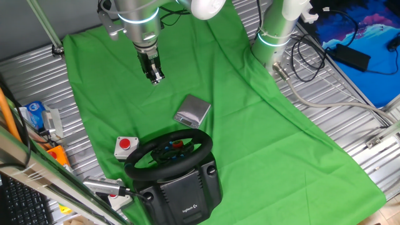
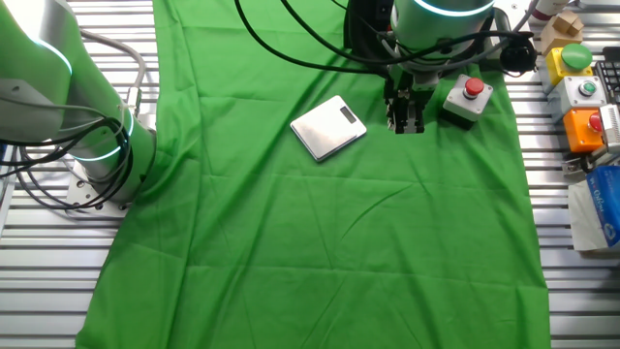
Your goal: Rotate the steering wheel 90 degrees counterclockwise
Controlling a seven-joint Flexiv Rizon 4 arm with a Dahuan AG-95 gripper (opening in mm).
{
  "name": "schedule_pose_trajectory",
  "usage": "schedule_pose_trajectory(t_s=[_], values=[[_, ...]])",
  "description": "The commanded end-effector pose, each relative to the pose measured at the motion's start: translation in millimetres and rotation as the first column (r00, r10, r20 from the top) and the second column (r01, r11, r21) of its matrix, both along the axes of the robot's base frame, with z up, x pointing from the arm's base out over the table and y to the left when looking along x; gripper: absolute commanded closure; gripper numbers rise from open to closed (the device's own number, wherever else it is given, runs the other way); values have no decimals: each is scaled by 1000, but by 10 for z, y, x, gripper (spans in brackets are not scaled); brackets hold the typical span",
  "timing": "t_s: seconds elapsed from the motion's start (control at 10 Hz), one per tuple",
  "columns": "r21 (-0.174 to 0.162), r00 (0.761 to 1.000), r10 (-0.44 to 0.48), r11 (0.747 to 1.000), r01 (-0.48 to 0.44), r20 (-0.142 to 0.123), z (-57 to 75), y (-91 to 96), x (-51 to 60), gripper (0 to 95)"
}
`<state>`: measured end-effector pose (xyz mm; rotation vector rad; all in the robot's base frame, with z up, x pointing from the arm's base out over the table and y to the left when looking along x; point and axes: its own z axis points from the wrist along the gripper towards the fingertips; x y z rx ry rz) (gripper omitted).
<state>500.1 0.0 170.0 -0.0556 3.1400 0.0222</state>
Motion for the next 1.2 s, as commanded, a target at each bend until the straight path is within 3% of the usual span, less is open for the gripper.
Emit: schedule_pose_trajectory(t_s=[0.1, 0.8, 1.2], values=[[-1, 1000, 0, 1000, 0, -1, 0, 0, -1, 950], [0, 1000, 2, 1000, -2, -1, 0, 0, -1, 950], [-2, 999, 48, 999, -48, -1, 0, 0, -2, 950]])
